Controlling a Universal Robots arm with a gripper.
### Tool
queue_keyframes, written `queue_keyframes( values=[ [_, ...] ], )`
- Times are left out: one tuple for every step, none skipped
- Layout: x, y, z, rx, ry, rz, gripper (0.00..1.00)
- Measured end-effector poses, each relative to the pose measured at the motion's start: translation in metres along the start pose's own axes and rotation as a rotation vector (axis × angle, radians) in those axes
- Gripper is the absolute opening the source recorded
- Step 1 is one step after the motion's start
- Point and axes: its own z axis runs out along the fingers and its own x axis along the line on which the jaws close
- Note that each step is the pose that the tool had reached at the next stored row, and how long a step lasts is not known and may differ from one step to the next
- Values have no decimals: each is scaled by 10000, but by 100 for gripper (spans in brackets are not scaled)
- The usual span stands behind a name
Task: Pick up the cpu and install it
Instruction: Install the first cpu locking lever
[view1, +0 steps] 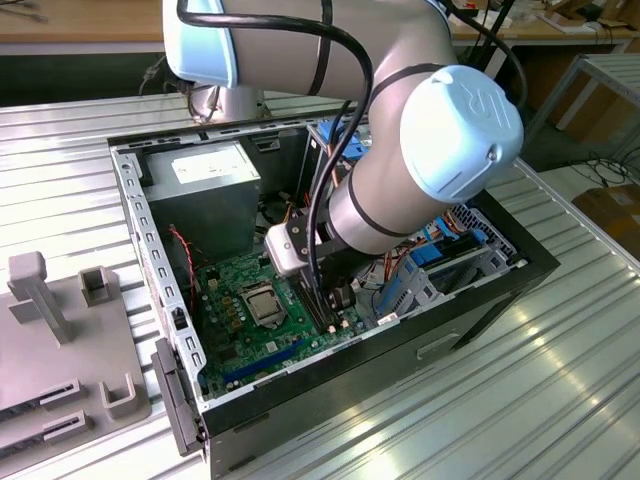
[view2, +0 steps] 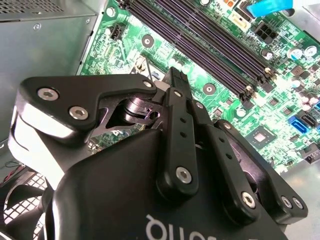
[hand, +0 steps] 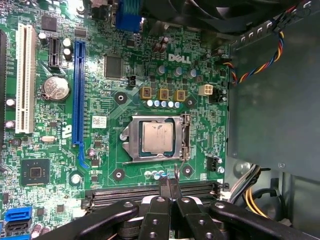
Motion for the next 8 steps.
queue_keyframes(
  values=[
    [-3, 0, 1, 0, -6, 0, 11],
    [-5, 0, 1, 0, -12, -1, 11],
    [-8, 0, 1, 0, -16, -1, 11],
    [-11, 0, 1, 1, -25, -1, 11],
    [-13, 0, 2, 1, -30, -1, 11],
    [-20, -1, 3, 1, -47, -2, 11],
    [-24, -1, 4, 2, -55, -3, 11],
    [-26, -1, 5, 2, -62, -4, 11]
  ],
)
